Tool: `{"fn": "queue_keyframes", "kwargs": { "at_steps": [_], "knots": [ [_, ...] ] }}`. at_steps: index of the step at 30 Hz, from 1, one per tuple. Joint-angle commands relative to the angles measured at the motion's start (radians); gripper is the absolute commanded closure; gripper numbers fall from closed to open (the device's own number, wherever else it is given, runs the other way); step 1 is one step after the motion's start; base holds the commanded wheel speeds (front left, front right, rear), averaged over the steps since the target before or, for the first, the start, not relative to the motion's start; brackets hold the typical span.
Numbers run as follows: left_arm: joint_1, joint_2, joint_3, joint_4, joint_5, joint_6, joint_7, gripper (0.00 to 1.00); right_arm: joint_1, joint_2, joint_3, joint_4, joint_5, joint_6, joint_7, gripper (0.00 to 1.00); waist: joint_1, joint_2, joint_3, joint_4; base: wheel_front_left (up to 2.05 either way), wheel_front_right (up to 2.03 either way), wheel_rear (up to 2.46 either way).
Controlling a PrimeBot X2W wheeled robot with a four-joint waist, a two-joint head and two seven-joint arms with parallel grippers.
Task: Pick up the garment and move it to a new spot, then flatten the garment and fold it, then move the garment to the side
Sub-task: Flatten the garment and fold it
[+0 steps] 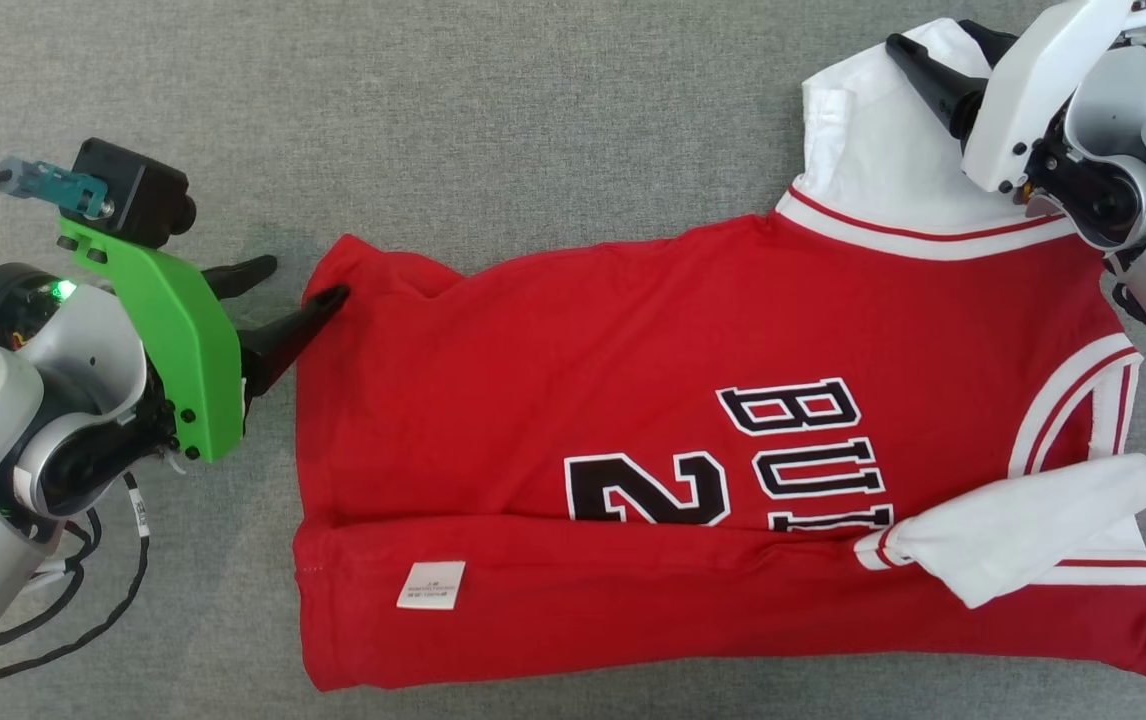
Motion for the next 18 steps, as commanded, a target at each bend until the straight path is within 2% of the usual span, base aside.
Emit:
{"fn": "queue_keyframes", "kwargs": {
  "at_steps": [1,7,10,11,12,13,14,15,18],
  "knots": [
    [0.013,0.006,0.000,-0.012,-0.005,-0.001,0.004,0.00,0.029,0.013,0.033,0.009,0.016,0.001,0.012,0.00,-0.0001,0.0000,0.001,-0.002,0.00,0.00,0.00],
    [0.029,0.023,-0.019,-0.049,-0.018,0.009,0.045,0.00,0.029,0.019,0.080,-0.003,0.055,0.001,0.006,0.00,-0.0001,0.0000,0.000,-0.012,0.00,0.00,0.00],
    [0.020,0.012,-0.013,-0.043,-0.004,0.016,0.028,0.00,0.029,0.024,0.103,-0.010,0.072,0.001,0.005,0.00,-0.0001,0.0000,0.004,-0.015,0.00,0.00,0.00],
    [0.018,0.009,-0.014,-0.039,-0.004,0.015,0.026,0.00,0.028,0.025,0.113,-0.012,0.079,0.002,0.005,0.09,-0.0001,0.0000,0.005,-0.015,0.00,0.00,0.00],
    [0.018,0.007,-0.016,-0.036,-0.006,0.012,0.028,0.07,0.027,0.026,0.121,-0.014,0.083,0.002,0.005,0.34,-0.0001,0.0000,0.005,-0.016,0.00,0.00,0.00],
    [0.018,0.004,-0.018,-0.033,-0.008,0.008,0.028,0.31,0.026,0.026,0.129,-0.016,0.089,0.002,0.004,0.69,-0.0001,0.0000,0.006,-0.016,0.00,0.00,0.00],
    [0.017,0.002,-0.018,-0.031,-0.009,0.006,0.028,0.60,0.025,0.026,0.135,-0.017,0.093,0.002,0.002,1.00,-0.0001,0.0000,0.005,-0.017,0.00,0.00,0.00],
    [0.017,0.001,-0.020,-0.029,-0.010,0.003,0.028,1.00,0.023,0.025,0.143,-0.018,0.099,0.002,0.000,1.00,-0.0001,0.0000,0.004,-0.017,0.00,0.00,0.00],
    [0.020,0.002,-0.020,-0.024,-0.015,-0.001,0.030,1.00,0.020,0.016,0.155,-0.024,0.114,0.002,-0.022,1.00,-0.0001,0.0000,-0.009,-0.018,0.00,0.00,0.00]
  ]
}}
